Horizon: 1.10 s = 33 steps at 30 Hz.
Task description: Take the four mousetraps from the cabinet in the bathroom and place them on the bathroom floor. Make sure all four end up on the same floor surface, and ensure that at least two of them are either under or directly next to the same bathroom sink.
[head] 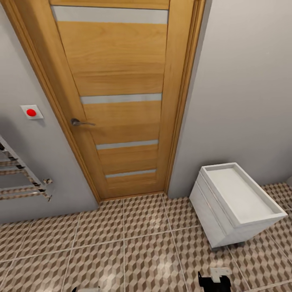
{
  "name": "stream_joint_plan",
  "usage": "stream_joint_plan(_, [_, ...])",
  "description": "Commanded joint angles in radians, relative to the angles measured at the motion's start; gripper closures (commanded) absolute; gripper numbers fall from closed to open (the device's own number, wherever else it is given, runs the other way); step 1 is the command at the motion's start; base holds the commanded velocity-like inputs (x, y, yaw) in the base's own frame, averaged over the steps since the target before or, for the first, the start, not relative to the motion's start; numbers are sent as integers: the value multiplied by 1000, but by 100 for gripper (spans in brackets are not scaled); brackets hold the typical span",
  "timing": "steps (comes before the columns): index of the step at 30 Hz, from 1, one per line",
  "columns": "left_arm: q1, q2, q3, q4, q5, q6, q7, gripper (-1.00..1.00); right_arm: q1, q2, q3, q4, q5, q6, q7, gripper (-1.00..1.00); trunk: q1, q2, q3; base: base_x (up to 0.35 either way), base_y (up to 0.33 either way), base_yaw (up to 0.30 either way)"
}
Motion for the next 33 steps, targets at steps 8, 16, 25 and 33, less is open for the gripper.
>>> stream_joint_plan(8, [-2, -1, -8, 4, 0, -5, 8, -100, -1, 0, 9, 0, -10, -3, -2, -100, 1, -2, 8, 0, 0, 222])
stream_joint_plan(16, [-2, -1, -8, 4, -1, -5, 8, -100, -1, 0, 9, 0, -10, -2, -2, -100, 1, -2, 17, 0, 0, 223])
stream_joint_plan(25, [-2, -1, -8, 4, 0, -5, 8, -100, -1, 0, 9, 0, -10, -3, -2, -100, 1, -2, 24, 0, 0, 179])
stream_joint_plan(33, [-2, -1, -8, 4, -1, -5, 8, -100, -1, 0, 9, 0, -10, -2, -2, -100, 1, -2, 25, 0, 0, 69])
